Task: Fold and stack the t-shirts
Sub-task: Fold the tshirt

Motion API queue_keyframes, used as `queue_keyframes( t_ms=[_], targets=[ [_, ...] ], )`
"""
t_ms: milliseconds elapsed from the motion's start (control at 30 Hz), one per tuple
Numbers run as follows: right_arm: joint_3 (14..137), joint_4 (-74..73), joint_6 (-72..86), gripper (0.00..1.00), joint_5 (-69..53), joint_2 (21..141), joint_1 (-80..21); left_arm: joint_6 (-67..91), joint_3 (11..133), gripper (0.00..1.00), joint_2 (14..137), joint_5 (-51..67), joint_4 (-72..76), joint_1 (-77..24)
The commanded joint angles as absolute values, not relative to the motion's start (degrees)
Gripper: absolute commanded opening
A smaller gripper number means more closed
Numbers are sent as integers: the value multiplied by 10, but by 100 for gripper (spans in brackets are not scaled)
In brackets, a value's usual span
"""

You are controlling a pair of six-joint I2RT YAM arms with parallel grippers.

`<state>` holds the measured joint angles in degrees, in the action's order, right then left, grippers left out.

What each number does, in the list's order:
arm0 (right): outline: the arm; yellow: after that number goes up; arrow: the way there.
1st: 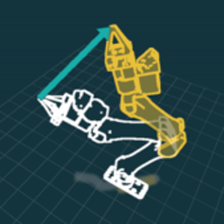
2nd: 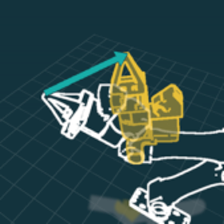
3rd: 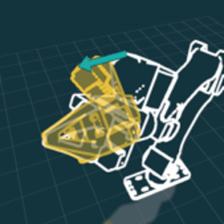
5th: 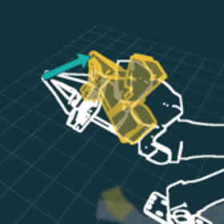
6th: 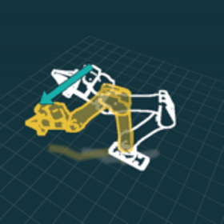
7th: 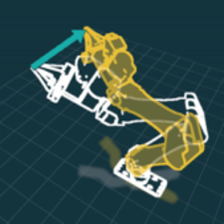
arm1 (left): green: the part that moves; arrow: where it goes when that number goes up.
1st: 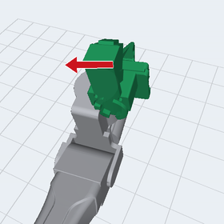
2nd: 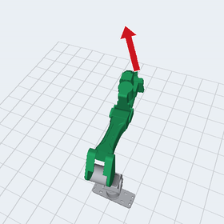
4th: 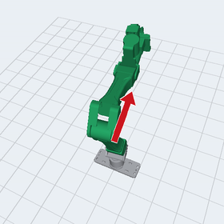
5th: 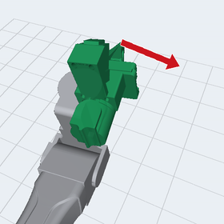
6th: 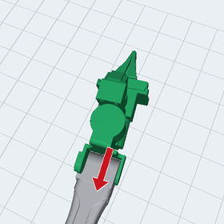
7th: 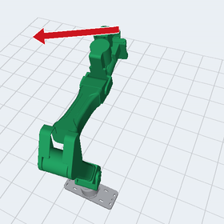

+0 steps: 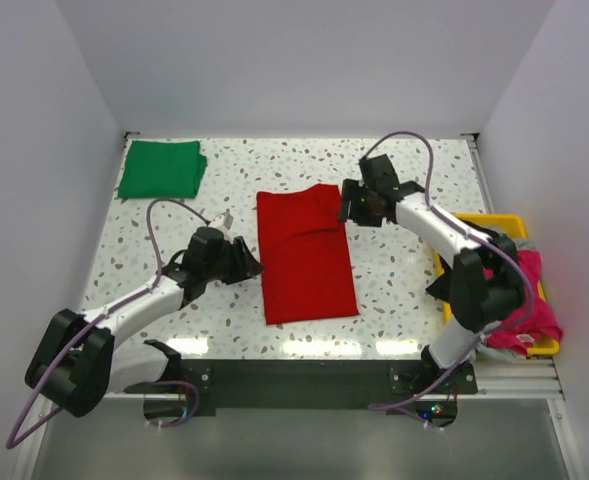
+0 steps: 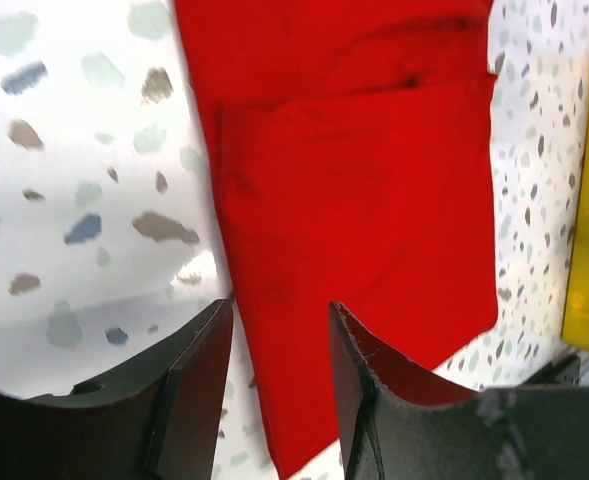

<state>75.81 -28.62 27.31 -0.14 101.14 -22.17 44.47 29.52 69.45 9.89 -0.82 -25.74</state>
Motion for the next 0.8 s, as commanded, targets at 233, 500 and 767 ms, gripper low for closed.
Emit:
queue_keyframes(
  t_ms=[233, 500, 767],
  targets=[
    [409, -236, 356, 61, -94, 754, -221, 490, 195, 49, 611, 112, -33, -322],
    [264, -179, 400, 61, -136, 655, -222, 525, 157, 54, 570, 120, -14, -370],
    [211, -160, 448, 60, -146, 608, -223, 563, 134, 51, 575, 108, 22, -405]
  ],
)
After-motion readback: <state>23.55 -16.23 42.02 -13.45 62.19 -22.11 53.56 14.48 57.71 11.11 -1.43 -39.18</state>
